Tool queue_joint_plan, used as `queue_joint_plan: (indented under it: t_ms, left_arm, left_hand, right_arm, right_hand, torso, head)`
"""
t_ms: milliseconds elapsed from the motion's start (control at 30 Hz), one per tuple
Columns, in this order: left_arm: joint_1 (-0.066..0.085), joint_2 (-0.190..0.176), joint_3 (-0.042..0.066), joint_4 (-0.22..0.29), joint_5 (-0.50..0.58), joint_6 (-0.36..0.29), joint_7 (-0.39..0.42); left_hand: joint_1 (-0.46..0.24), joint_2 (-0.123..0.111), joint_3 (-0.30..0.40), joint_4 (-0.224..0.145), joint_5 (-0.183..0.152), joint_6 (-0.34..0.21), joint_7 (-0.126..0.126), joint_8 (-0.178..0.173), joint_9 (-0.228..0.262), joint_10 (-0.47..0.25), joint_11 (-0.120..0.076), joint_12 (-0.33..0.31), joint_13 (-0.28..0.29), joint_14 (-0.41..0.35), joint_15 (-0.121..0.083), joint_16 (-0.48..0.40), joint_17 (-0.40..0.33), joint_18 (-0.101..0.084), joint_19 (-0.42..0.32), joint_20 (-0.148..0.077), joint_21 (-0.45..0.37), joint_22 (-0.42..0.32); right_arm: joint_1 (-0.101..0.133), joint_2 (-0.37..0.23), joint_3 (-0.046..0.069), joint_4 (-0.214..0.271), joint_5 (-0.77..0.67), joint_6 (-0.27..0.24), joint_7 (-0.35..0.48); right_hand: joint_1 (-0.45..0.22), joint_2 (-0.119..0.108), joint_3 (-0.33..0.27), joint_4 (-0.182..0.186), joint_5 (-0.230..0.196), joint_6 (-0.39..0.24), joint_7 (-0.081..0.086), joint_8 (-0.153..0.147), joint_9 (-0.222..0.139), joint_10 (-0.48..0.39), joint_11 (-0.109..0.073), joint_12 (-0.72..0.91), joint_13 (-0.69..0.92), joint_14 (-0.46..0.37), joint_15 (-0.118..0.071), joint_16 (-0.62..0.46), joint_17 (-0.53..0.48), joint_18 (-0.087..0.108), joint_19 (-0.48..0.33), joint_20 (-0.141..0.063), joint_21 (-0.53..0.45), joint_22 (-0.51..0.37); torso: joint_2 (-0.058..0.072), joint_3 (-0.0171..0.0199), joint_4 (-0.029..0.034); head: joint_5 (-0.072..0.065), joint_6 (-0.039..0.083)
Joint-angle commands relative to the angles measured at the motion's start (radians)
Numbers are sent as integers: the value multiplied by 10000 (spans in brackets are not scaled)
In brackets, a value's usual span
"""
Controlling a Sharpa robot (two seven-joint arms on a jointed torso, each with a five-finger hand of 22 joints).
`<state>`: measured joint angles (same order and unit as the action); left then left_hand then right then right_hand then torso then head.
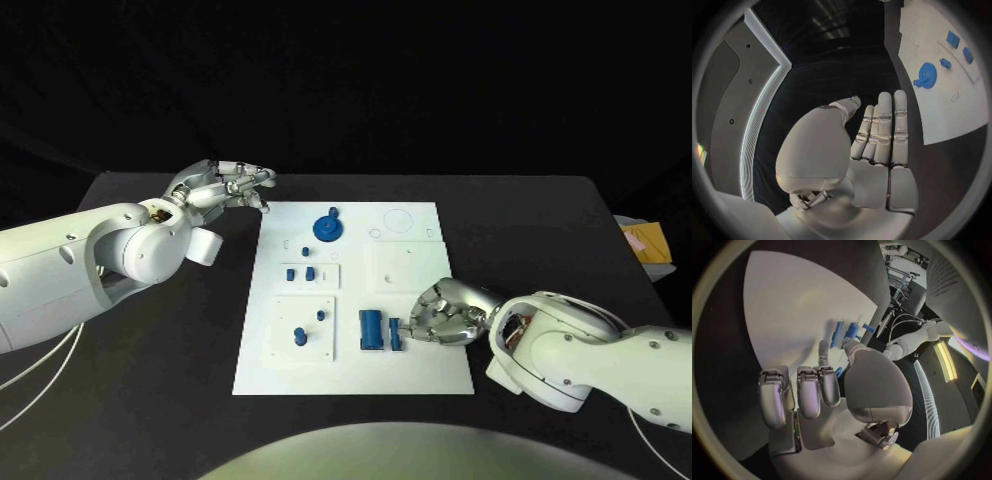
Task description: Assemble the parts on the task board
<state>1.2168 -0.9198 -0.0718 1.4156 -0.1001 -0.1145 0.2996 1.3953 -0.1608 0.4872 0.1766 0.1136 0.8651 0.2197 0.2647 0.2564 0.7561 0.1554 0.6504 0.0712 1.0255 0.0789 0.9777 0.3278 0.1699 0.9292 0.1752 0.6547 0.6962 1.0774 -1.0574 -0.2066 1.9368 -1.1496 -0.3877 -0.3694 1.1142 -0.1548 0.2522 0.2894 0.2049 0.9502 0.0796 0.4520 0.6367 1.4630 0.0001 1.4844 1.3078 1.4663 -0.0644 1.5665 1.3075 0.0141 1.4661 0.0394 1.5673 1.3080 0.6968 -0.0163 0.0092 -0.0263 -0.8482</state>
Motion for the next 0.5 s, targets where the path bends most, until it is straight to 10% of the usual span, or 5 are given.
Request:
queue_joint_plan:
  t_ms: [33, 333, 500]
  left_arm:
    - [4, 18, 4, 41, 22, 90, 171]
    - [-112, 80, 9, 97, 200, -76, 853]
    - [-241, 265, 19, -87, 402, -328, 1006]
  left_hand:
    - [32, 33, 5, 40, 43, -79, 5, -54, 14, -58, 19, 68, 4, -54, 18, -48, 1, 127, 76, -6, -55, -10]
    - [65, 44, 7, 51, 46, -64, -3, -44, 24, -54, 14, 91, 4, -54, 14, -46, 3, 128, 95, -9, -79, -25]
    - [62, 44, 3, 56, 41, -55, -4, -38, 27, -44, 12, 98, 6, -48, 13, -42, 5, 128, 99, -10, -81, -27]
  right_arm:
    - [294, -54, 17, -246, 1585, 273, 1606]
    - [1138, 518, 98, -2173, 4957, -170, 4293]
    - [1280, 1269, 221, -3878, 7084, 63, 5641]
  right_hand:
    - [228, 73, -67, -27, 92, -186, 67, -132, -29, 459, 106, -70, 2053, 1045, 85, 43, 2633, -141, 1047, 70, 35, 2628]
    - [910, 307, -153, -92, 378, -699, 330, -520, -123, -219, 342, -945, 1506, 922, 284, -226, 2190, 88, 699, 256, -1078, 2307]
    - [1916, 527, 278, -198, 182, -1211, 603, -669, -14, -3282, 562, -4780, -1156, -234, 489, -2451, -616, 895, -850, 463, -5669, 751]
  torso:
    - [-14, -25, -6]
    - [-145, -107, -15]
    - [-269, -156, -23]
  head:
    - [-25, 118]
    - [-165, 829]
    - [-211, 1388]
